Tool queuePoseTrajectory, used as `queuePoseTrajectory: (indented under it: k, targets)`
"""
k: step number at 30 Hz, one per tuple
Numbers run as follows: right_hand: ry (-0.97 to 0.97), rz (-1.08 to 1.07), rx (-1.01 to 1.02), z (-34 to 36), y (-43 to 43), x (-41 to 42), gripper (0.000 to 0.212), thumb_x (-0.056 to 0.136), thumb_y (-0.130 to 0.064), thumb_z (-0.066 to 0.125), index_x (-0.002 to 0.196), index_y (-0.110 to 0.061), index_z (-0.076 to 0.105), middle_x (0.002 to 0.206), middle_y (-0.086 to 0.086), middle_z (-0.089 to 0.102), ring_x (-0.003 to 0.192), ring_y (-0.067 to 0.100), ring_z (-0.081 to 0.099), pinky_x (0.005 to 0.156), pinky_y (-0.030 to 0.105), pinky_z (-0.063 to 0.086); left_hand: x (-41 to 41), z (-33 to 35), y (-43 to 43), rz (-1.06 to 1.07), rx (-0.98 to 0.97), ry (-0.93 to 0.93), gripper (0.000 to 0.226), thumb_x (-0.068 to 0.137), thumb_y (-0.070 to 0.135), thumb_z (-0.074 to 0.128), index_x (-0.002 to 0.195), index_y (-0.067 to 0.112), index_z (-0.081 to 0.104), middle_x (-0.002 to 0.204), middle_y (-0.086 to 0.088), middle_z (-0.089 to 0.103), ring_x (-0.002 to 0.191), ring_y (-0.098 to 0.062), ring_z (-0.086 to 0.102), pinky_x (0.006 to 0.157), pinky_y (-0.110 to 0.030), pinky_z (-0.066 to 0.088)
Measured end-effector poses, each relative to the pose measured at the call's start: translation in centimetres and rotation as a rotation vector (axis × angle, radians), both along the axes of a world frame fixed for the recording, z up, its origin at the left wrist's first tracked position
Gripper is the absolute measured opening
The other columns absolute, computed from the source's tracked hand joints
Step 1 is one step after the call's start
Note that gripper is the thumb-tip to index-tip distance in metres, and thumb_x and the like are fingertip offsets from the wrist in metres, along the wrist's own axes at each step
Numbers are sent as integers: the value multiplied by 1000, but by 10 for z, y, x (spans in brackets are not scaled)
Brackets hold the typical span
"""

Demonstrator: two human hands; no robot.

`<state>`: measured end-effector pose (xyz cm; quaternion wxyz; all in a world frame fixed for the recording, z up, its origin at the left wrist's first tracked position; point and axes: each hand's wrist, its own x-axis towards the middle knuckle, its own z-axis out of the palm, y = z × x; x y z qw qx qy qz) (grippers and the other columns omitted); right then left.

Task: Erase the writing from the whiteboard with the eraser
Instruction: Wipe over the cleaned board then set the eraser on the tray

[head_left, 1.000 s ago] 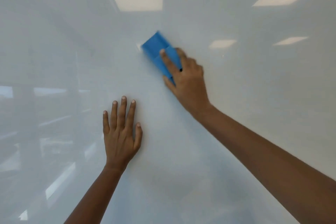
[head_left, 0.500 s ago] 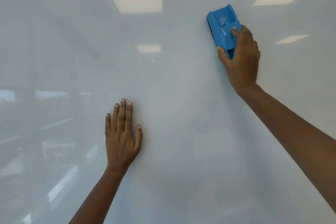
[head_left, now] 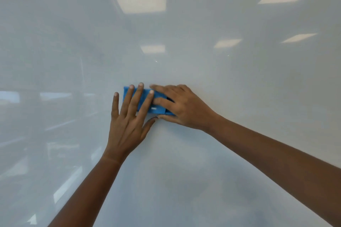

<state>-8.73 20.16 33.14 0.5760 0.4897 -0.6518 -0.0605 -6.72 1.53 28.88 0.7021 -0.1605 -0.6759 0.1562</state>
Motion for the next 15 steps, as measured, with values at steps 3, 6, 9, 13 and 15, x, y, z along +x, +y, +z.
queuePoseTrajectory:
  k: [3,6,9,13,15]
  targets:
    - [13,-36,97,0,18,-4,42,93,-38,45,125,-14,57,131,16,55,112,32,57,86,40,49,-3,13,3,4,-85,-27,53,91,38,42,135,8,33,124,-27,55,118,-42,47,104,-53,27]
    - [-63,-81,-20,8,40,-11,51,94,-41,29,133,-14,46,141,15,44,127,33,43,100,42,38,-2,30,6,6,-120,-10,52,91,39,45,133,9,38,101,-27,60,89,-41,58,88,-47,37]
    - [-104,-129,-275,21,64,-20,52,94,-41,34,136,-10,39,144,18,39,133,33,35,106,42,31,1,63,9,30,-104,-18,55,89,41,45,134,10,43,100,-29,58,81,-41,56,78,-47,36]
    - [-96,-181,-436,28,82,-32,50,94,-35,30,138,-13,38,147,14,35,137,29,27,110,40,22,9,110,-9,16,126,-59,59,87,39,48,140,14,35,108,-36,50,88,-47,49,76,-49,36]
    - [-58,-201,-457,25,85,-36,48,95,-34,30,138,-15,39,147,13,34,137,28,26,111,38,18,11,117,-34,22,346,-57,63,88,36,52,143,17,27,115,-37,45,95,-48,45,79,-51,33]
